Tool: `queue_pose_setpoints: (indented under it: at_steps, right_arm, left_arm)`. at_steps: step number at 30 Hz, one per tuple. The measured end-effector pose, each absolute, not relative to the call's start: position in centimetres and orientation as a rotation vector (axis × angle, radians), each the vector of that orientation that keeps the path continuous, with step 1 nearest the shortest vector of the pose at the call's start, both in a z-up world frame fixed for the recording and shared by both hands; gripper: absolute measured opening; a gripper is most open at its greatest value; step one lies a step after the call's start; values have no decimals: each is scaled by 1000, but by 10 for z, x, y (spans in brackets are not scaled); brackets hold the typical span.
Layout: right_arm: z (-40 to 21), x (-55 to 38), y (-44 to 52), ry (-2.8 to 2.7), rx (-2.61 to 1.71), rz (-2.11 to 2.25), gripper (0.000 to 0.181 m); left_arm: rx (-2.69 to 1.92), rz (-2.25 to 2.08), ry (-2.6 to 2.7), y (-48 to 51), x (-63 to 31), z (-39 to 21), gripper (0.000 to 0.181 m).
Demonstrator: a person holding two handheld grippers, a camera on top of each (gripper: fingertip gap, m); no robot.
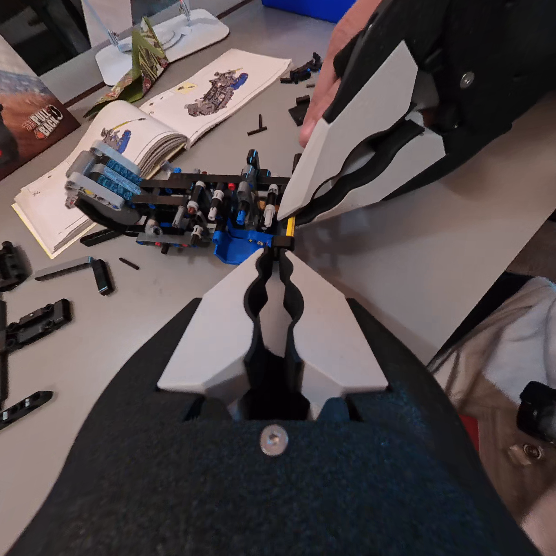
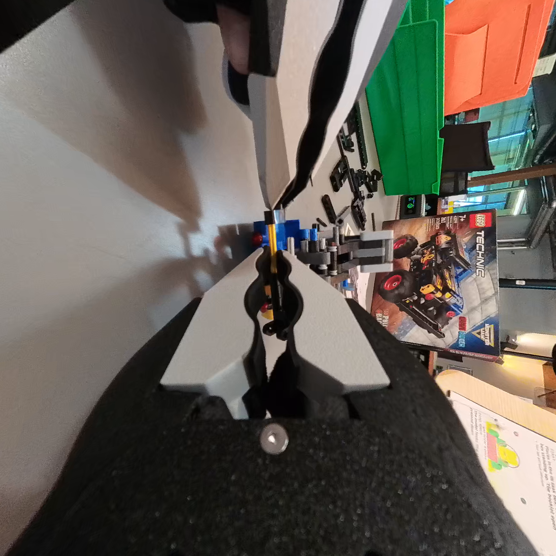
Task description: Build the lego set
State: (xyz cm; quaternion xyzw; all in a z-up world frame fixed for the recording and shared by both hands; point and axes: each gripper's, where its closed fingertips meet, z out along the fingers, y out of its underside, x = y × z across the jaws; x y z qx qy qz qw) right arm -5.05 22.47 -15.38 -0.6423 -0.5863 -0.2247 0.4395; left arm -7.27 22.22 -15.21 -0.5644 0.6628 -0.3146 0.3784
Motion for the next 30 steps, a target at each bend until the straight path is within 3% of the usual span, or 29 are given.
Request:
queue_pose_setpoints:
  at_steps: [12,22,27,30]
  right_arm:
    - [-153,-52,221,-1374,-1685,-399,7]
    - [-140,-31,190,-424,-2166,279,90]
    - [-145,-13,194,-277,-2144,51,68]
    - [-143,-16,192,-234,-2140,71,69]
  left_arm:
    - [-1417,-847,1696,219,-69,-153,2]
    - [-1435,-916,1703,201,-55,-152,4]
    - [-1373,-943,1779,184,-49,-154,5]
    - [-1332,-922,1811,183,-51,-154,5]
